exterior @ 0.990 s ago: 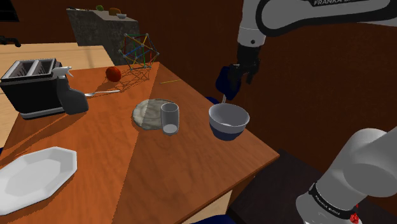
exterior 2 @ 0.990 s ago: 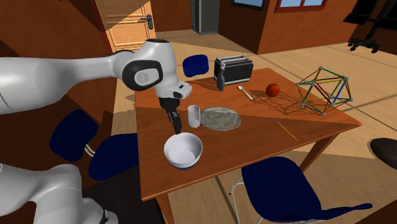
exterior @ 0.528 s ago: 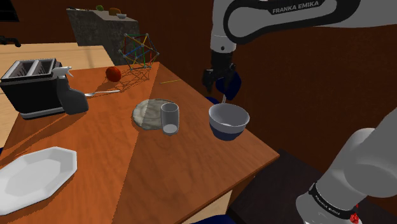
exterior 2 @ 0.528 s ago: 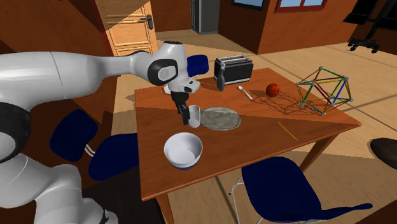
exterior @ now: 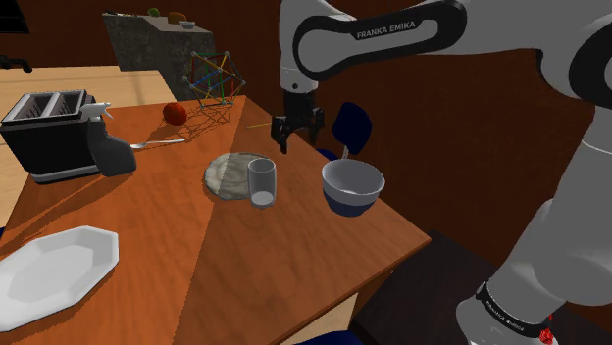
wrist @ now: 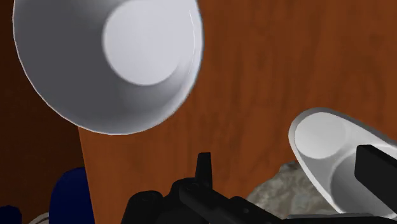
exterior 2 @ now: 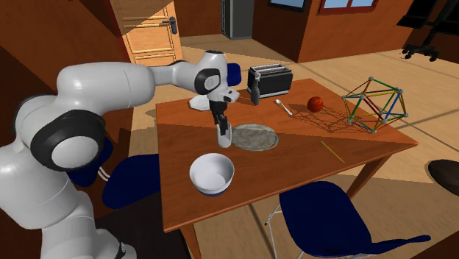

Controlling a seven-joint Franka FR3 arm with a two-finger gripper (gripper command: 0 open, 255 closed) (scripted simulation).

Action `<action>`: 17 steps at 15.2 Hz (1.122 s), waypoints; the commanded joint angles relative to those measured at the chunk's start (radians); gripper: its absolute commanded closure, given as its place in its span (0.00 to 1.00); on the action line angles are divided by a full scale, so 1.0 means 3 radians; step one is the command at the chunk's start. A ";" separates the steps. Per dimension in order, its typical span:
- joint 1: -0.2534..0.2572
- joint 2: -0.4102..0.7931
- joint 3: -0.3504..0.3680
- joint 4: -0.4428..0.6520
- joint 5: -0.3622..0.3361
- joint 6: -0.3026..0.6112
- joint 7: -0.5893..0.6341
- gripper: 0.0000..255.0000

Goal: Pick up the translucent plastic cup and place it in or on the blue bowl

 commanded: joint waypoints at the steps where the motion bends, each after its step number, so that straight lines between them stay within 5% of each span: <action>1: 0.0059 0.0301 0.0023 0.0327 -0.0062 -0.0046 0.0106 0.00; 5: 0.0210 0.0874 0.0035 0.1000 -0.0172 -0.0181 0.0279 0.00; 17: 0.0190 0.0893 0.0021 0.0687 -0.0185 0.0149 0.0294 0.00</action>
